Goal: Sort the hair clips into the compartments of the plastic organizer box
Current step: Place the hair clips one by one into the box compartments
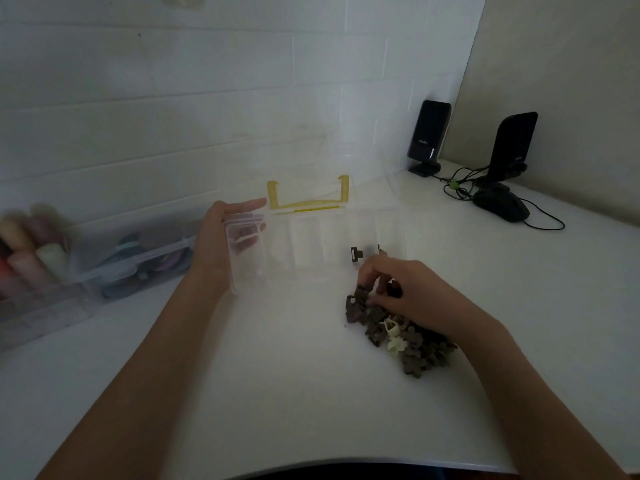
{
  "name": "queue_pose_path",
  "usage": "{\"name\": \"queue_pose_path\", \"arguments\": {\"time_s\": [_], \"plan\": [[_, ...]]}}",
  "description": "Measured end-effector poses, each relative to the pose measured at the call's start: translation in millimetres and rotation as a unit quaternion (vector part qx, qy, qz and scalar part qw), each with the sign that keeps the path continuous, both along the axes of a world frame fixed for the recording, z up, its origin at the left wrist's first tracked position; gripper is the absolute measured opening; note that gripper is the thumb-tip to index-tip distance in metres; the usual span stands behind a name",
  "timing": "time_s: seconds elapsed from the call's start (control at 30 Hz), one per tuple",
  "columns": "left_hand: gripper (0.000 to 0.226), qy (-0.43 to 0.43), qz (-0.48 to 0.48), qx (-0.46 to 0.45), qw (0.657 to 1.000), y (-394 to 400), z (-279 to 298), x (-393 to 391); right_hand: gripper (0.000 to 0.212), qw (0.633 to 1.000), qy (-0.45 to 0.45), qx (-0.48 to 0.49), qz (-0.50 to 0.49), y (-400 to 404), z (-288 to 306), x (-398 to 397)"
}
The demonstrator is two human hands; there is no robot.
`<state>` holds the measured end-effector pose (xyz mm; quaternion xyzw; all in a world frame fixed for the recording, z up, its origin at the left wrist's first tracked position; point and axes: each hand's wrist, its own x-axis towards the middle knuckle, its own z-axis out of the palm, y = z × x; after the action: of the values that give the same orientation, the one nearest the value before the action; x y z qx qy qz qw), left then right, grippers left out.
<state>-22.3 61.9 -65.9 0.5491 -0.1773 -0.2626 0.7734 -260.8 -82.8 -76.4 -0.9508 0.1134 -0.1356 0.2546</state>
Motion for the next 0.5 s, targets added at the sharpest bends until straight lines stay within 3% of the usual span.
{"name": "queue_pose_path", "arguments": {"time_s": [0.13, 0.27, 0.37, 0.43, 0.5], "plan": [[0.042, -0.001, -0.002, 0.003, 1.0, 1, -1, 2, 0.021, 0.995, -0.072, 0.076, 0.003, 3, 4, -2], [0.043, -0.006, -0.014, 0.011, 1.0, 3, 0, 5, 0.021, 0.962, -0.191, 0.189, -0.054, -2, 15, -5], [0.044, 0.013, -0.038, 0.021, 0.999, 6, 0, 7, 0.021, 0.938, -0.21, 0.258, -0.095, -6, 17, -7], [0.043, 0.021, -0.047, 0.023, 0.998, 7, 0, 8, 0.02, 0.935, -0.221, 0.249, -0.122, -8, 15, -8], [0.043, 0.025, -0.051, 0.02, 0.998, 7, 0, 8, 0.019, 0.94, -0.24, 0.179, -0.162, -9, 13, -8]]}}
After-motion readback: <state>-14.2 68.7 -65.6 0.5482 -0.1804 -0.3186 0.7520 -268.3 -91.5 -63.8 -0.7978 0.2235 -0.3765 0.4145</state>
